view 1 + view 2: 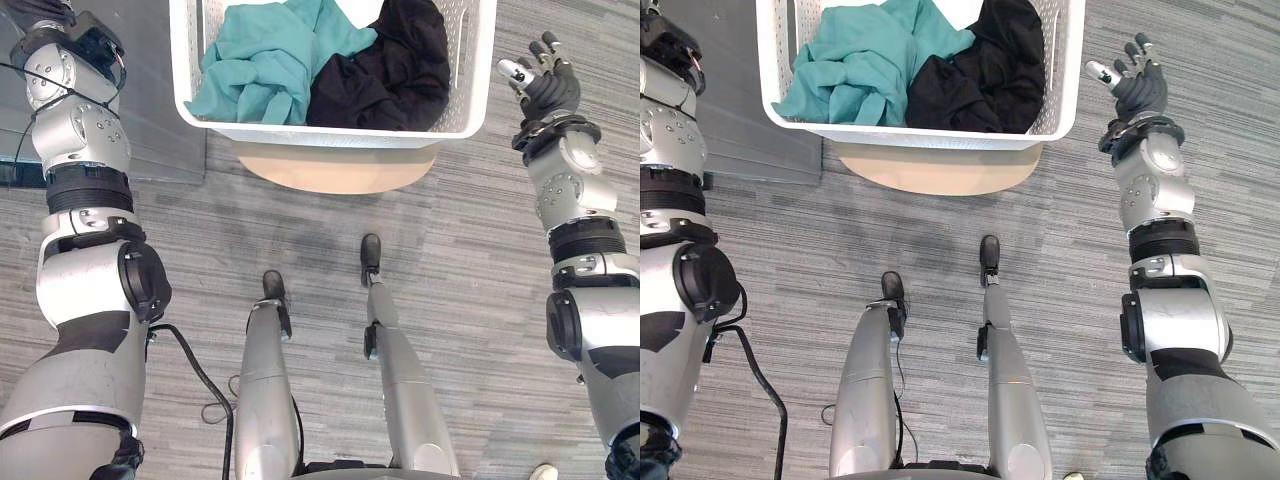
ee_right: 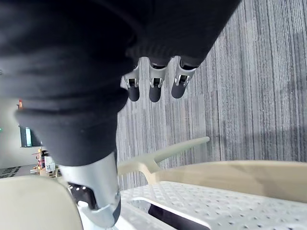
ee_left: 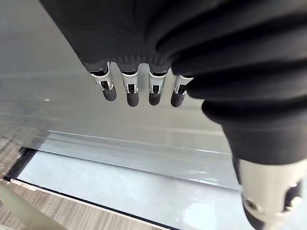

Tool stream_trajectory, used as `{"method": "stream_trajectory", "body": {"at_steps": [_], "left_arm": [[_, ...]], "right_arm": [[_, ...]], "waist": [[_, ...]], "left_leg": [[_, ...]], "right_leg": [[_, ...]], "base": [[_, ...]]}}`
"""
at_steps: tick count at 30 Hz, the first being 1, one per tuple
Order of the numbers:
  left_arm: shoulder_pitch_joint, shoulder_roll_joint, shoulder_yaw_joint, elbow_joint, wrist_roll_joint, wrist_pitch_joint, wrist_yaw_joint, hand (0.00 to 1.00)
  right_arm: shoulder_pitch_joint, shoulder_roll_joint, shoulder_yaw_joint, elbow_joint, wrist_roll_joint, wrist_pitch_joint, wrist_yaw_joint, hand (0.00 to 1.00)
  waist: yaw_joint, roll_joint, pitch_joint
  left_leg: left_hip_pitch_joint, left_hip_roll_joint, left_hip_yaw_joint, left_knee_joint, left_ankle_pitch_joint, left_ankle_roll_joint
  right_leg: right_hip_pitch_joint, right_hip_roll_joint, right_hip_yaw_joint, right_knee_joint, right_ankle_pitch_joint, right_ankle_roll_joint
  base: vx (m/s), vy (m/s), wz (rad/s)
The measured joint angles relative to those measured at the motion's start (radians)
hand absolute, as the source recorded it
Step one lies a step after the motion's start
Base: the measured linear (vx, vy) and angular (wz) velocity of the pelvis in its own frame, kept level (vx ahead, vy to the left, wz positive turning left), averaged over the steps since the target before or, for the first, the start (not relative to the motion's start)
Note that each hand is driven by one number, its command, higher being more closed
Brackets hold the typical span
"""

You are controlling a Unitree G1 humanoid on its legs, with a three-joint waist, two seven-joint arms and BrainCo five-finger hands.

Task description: Pick up the laundry basket with both hands and put the clothes into the washing machine.

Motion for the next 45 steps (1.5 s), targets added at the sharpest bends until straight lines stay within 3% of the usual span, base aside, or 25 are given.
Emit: {"method": "stream_trajectory", "body": {"at_steps": [5,10,14,16,21,23,27,33,37,45], "left_arm": [[0.249,0.001,-0.013,-0.29,-0.008,-0.07,0.055,0.0],[0.638,-0.02,0.017,-0.602,-0.007,-0.122,0.08,0.0],[0.998,-0.228,0.081,-0.801,-0.002,-0.15,0.08,0.0],[1.185,-0.367,0.087,-0.842,0.004,-0.15,0.056,0.0],[1.44,-0.549,0.083,-0.844,0.016,-0.144,-0.007,0.0],[1.506,-0.62,0.045,-0.779,0.045,-0.133,-0.063,0.0],[1.507,-0.651,-0.031,-0.544,0.101,-0.109,-0.111,0.0],[1.428,-0.658,0.031,-0.026,0.122,-0.063,-0.127,0.0],[1.413,-0.651,0.084,0.189,0.133,-0.021,-0.141,0.0],[1.414,-0.619,0.094,0.278,0.149,0.007,-0.174,0.0]], "right_arm": [[0.24,-0.098,-0.187,-0.126,-0.011,-0.019,-0.004,0.0],[0.586,-0.087,-0.351,-0.332,-0.009,-0.032,-0.025,0.0],[0.918,0.038,-0.487,-0.575,-0.013,-0.061,-0.025,0.0],[1.085,0.157,-0.529,-0.671,-0.038,-0.091,-0.016,0.0],[1.27,0.366,-0.546,-0.691,-0.132,-0.098,0.011,0.0],[1.327,0.457,-0.547,-0.653,-0.173,-0.097,0.029,0.0],[1.381,0.547,-0.497,-0.512,-0.177,-0.092,0.048,0.0],[1.369,0.638,-0.418,-0.032,-0.169,-0.057,0.054,0.0],[1.328,0.606,-0.505,0.197,-0.19,-0.03,0.064,0.0],[1.323,0.567,-0.545,0.328,-0.236,-0.001,0.068,0.0]], "waist": [[0.018,0.0,0.0],[0.021,-0.001,0.0],[0.023,-0.001,-0.011],[0.032,-0.005,-0.063],[0.046,-0.004,-0.195],[0.046,0.012,-0.243],[0.044,0.029,-0.297],[0.04,0.033,-0.416],[0.016,0.044,-0.439],[-0.003,0.054,-0.439]], "left_leg": [[0.06,-0.002,0.0,-0.022,0.0,0.0],[0.154,-0.013,0.0,-0.069,0.005,-0.006],[0.311,-0.041,0.0,-0.189,0.043,-0.018],[0.418,-0.062,0.0,-0.29,0.072,-0.026],[0.607,-0.097,-0.002,-0.496,0.153,-0.032],[0.701,-0.101,-0.001,-0.561,0.171,-0.03],[0.789,-0.104,0.003,-0.574,0.158,-0.012],[0.899,-0.103,0.023,-0.634,0.154,-0.006],[0.97,-0.119,0.036,-0.672,0.151,-0.011],[1.026,-0.123,-0.001,-0.671,0.146,-0.009]], "right_leg": [[0.053,-0.003,-0.002,-0.003,-0.001,0.0],[0.133,-0.011,-0.01,-0.005,-0.031,-0.003],[0.193,-0.037,-0.038,0.111,-0.131,-0.018],[0.232,-0.057,-0.059,0.173,-0.196,-0.022],[0.316,-0.085,-0.081,0.204,-0.261,-0.021],[0.378,-0.09,-0.087,0.215,-0.289,-0.017],[0.467,-0.095,-0.091,0.221,-0.316,0.0],[0.593,-0.093,-0.095,0.121,-0.299,0.006],[0.696,-0.094,-0.079,-0.002,-0.238,0.016],[0.764,-0.097,-0.091,-0.003,-0.252,0.018]], "base": [[-0.02,-0.007,0.02],[-0.03,-0.006,0.13],[0.05,-0.056,0.31],[0.13,-0.075,0.34],[0.17,-0.045,0.23],[0.11,-0.011,0.08],[0.03,0.019,0.01],[0.0,0.037,-0.05],[0.04,0.036,-0.09],[0.02,0.02,0.06]]}}
